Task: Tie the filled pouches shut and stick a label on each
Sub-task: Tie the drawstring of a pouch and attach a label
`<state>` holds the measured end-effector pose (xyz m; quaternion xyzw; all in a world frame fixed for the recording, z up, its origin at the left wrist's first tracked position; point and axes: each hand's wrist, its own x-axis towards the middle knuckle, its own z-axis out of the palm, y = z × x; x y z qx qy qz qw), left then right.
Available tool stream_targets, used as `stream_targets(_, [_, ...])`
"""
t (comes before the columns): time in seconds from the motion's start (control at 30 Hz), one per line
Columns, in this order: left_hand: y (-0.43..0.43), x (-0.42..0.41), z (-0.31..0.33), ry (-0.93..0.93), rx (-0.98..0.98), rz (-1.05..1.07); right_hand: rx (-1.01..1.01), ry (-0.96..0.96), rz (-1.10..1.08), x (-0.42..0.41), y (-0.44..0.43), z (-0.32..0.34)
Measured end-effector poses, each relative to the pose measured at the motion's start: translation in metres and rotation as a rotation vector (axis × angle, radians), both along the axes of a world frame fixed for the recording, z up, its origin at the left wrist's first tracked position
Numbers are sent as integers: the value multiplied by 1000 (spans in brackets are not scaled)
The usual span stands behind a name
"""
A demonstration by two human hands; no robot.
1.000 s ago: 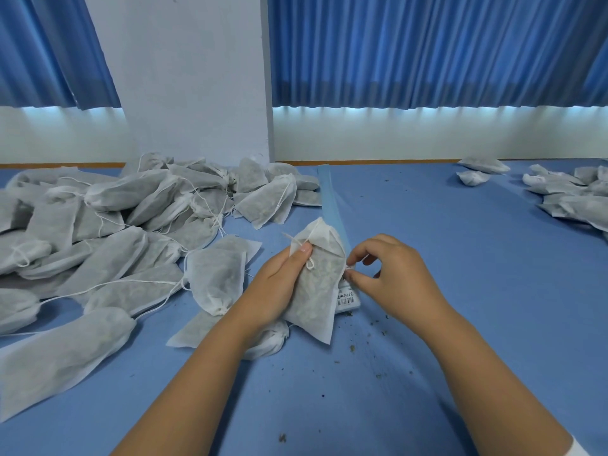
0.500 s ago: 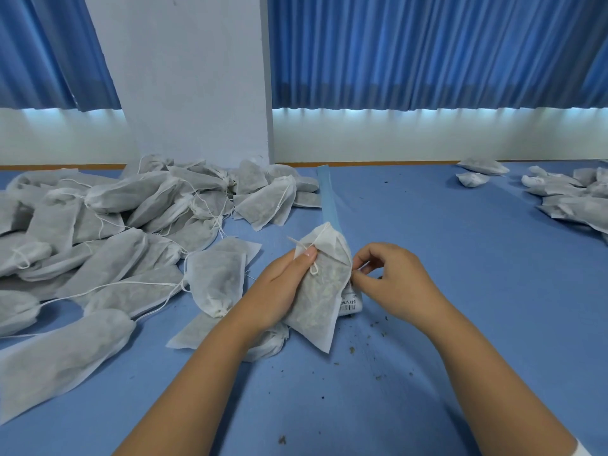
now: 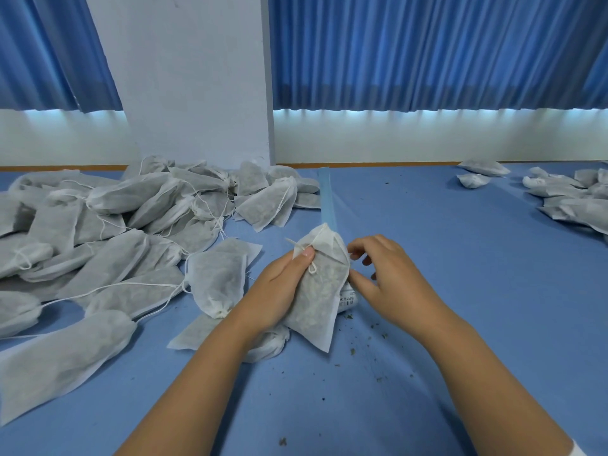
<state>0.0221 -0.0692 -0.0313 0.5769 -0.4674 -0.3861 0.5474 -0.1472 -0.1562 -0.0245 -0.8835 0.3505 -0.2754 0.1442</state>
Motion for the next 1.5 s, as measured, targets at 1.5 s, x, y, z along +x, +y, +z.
stream_targets(1.5, [-1, -1, 1, -38, -23, 100, 347, -723, 6, 0, 0, 6])
